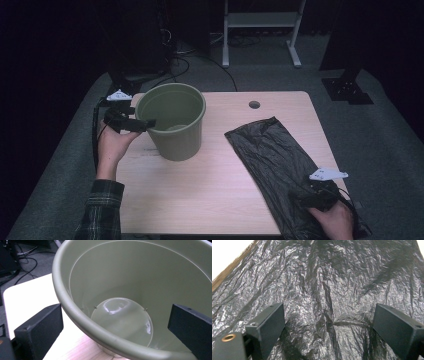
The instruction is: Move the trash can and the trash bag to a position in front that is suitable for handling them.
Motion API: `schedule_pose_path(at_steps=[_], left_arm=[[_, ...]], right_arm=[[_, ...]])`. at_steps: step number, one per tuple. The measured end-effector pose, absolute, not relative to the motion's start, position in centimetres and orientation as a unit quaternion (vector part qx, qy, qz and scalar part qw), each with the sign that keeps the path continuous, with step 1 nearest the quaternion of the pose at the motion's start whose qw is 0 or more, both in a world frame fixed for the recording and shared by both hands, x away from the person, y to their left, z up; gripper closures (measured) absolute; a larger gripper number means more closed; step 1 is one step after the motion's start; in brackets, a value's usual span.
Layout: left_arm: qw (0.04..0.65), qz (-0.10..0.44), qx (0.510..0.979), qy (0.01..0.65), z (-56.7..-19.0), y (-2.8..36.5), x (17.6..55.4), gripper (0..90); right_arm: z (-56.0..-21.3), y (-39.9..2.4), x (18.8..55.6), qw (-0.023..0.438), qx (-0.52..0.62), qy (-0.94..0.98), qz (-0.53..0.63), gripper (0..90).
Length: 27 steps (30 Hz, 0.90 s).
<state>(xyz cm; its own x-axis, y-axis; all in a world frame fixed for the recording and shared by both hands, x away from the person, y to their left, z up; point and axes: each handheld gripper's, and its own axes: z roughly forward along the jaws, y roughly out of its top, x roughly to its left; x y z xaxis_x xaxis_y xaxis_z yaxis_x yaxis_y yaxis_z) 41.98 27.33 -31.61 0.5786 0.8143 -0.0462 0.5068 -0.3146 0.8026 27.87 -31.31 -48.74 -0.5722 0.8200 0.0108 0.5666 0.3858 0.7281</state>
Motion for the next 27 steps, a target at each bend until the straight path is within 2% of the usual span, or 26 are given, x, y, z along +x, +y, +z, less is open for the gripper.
schedule_pose_path(at_steps=[11, 27], left_arm=[[0.399, 0.182, 0.809, 0.391, -31.6, 25.2, 41.0, 0.0], [0.418, 0.158, 0.829, 0.336, -31.9, 22.0, 38.6, 0.0]], right_arm=[[-48.7, -31.3, 27.9, 0.178, 0.427, 0.813, 0.354, 9.8], [-48.7, -31.3, 27.9, 0.179, 0.427, 0.813, 0.354, 9.8]])
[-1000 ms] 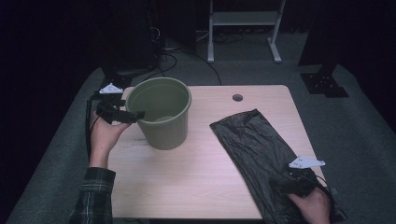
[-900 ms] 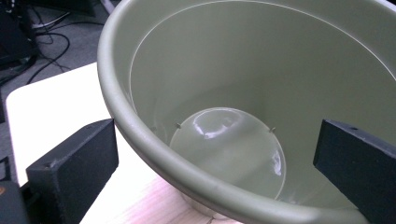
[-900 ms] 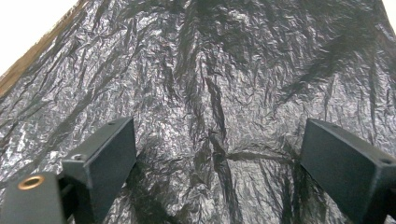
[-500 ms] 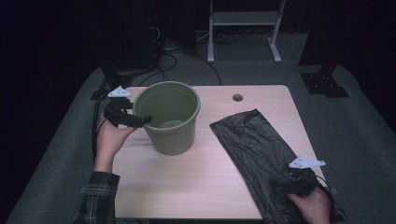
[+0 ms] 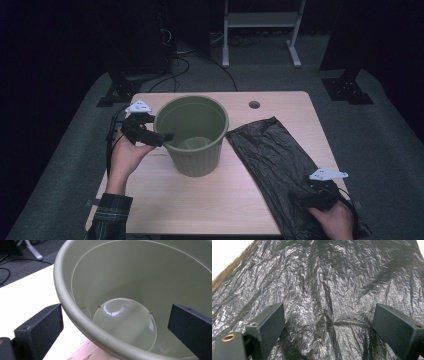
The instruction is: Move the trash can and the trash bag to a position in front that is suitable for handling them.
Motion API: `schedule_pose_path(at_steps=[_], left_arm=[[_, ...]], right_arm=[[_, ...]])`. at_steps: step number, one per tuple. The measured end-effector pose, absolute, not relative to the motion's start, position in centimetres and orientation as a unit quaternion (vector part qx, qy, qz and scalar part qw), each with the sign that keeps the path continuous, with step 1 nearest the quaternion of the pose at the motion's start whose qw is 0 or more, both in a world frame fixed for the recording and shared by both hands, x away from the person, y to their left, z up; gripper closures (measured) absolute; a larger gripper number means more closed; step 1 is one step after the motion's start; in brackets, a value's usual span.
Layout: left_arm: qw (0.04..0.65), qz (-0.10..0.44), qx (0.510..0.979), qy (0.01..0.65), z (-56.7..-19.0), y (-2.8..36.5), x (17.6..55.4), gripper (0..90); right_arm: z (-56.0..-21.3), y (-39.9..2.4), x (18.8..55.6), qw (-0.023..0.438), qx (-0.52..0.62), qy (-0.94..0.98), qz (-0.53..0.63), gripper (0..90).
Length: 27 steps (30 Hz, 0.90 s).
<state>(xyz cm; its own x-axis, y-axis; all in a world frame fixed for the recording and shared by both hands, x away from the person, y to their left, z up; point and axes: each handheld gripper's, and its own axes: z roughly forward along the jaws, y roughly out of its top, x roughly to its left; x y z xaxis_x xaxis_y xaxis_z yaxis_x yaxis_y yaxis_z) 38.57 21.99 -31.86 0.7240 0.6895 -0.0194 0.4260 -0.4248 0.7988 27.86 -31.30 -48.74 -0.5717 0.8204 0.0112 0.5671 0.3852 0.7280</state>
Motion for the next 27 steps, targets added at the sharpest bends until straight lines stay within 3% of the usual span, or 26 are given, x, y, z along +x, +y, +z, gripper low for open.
schedule_pose_path(at_steps=[27], left_arm=[[0.432, 0.111, 0.854, 0.266, -32.2, 16.6, 33.8, 0.0]], right_arm=[[-48.7, -31.3, 27.9, 0.179, 0.427, 0.813, 0.354, 9.8]])
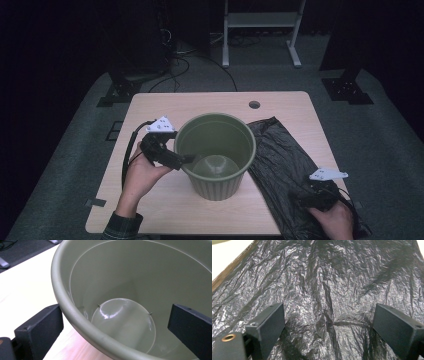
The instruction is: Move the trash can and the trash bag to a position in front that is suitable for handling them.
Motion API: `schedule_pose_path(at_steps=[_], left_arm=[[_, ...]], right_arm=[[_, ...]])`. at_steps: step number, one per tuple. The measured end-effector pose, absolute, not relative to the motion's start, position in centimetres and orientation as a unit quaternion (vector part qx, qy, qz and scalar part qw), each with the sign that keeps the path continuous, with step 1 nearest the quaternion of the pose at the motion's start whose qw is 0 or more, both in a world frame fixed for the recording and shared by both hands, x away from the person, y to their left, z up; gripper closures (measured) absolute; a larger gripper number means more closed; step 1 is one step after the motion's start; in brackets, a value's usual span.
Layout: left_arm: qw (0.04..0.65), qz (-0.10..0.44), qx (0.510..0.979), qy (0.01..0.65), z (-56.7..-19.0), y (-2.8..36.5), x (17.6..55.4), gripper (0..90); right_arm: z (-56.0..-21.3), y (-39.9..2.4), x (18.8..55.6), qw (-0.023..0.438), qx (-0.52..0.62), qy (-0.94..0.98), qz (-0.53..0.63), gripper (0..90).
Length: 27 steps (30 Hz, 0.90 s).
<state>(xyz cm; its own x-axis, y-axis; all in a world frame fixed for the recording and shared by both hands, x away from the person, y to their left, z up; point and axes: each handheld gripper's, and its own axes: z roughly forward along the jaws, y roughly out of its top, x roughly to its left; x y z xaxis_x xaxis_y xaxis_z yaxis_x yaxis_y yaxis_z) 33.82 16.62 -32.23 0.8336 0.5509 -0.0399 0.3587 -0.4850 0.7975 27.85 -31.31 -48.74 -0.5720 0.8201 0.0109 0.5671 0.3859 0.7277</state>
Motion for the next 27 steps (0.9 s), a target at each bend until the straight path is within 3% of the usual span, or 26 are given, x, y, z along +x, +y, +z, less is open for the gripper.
schedule_pose_path(at_steps=[11, 18, 27], left_arm=[[0.435, 0.111, 0.856, 0.256, -32.2, 15.8, 33.1, 0.0], [0.452, 0.131, 0.842, 0.263, -30.7, 17.3, 33.2, 0.0], [0.453, 0.148, 0.835, 0.274, -30.5, 20.3, 30.7, 0.0]], right_arm=[[-48.7, -31.3, 27.8, 0.178, 0.427, 0.813, 0.354, 9.8], [-48.7, -31.3, 27.8, 0.178, 0.426, 0.813, 0.354, 9.8], [-48.7, -31.3, 27.8, 0.178, 0.426, 0.813, 0.354, 9.8]])
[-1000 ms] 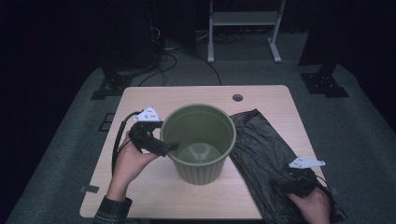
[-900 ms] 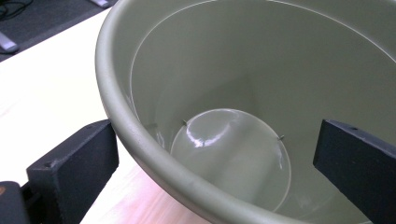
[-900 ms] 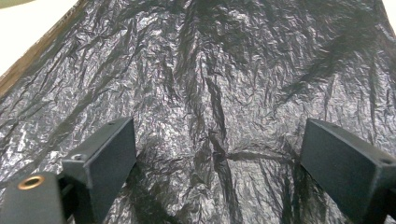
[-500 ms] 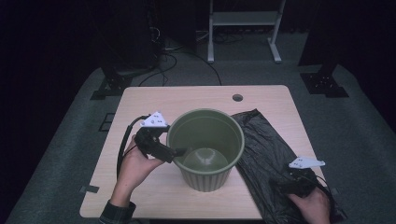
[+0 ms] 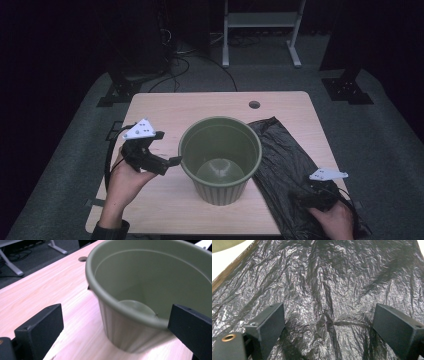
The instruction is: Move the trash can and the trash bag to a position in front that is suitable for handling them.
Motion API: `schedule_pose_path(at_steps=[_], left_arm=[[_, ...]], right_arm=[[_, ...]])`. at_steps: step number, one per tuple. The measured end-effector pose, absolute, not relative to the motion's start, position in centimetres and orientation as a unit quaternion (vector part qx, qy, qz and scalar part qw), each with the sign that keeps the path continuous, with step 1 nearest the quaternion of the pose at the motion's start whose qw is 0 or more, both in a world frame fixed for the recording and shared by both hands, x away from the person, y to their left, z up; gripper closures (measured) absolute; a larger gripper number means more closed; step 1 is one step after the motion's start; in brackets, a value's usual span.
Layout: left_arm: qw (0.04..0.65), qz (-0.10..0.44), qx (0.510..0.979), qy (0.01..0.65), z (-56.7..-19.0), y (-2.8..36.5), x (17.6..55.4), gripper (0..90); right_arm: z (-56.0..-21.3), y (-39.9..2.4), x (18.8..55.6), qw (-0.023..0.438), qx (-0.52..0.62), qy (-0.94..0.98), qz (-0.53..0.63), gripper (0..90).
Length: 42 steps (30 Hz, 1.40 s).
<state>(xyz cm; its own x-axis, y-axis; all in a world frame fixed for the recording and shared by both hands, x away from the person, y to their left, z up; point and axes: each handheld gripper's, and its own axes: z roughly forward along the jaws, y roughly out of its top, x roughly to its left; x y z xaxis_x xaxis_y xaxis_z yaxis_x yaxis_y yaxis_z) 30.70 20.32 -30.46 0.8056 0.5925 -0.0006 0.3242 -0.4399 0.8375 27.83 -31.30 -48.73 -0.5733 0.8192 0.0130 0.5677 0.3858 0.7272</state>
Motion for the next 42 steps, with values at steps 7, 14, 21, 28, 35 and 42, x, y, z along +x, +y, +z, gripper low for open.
schedule_pose_path(at_steps=[7, 14, 21, 28, 35, 42], left_arm=[[0.449, 0.155, 0.832, 0.288, -31.7, 22.5, 29.0, 0.0], [0.443, 0.155, 0.829, 0.304, -35.1, 23.0, 28.0, 0.0], [0.432, 0.163, 0.829, 0.316, -38.3, 22.9, 27.9, 0.0], [0.410, 0.153, 0.841, 0.319, -42.1, 22.1, 28.4, 0.0], [0.397, 0.142, 0.848, 0.321, -44.6, 21.6, 28.8, 0.0], [0.365, 0.145, 0.860, 0.326, -46.8, 21.8, 29.0, 0.0]], right_arm=[[-48.7, -31.3, 27.8, 0.178, 0.426, 0.813, 0.354, 9.8], [-48.7, -31.3, 27.8, 0.178, 0.426, 0.813, 0.354, 9.8], [-48.7, -31.3, 27.8, 0.178, 0.426, 0.813, 0.354, 9.8], [-48.7, -31.3, 27.8, 0.178, 0.426, 0.814, 0.354, 9.7], [-48.7, -31.3, 27.8, 0.178, 0.426, 0.814, 0.354, 9.8], [-48.7, -31.3, 27.8, 0.177, 0.425, 0.814, 0.354, 10.0]])
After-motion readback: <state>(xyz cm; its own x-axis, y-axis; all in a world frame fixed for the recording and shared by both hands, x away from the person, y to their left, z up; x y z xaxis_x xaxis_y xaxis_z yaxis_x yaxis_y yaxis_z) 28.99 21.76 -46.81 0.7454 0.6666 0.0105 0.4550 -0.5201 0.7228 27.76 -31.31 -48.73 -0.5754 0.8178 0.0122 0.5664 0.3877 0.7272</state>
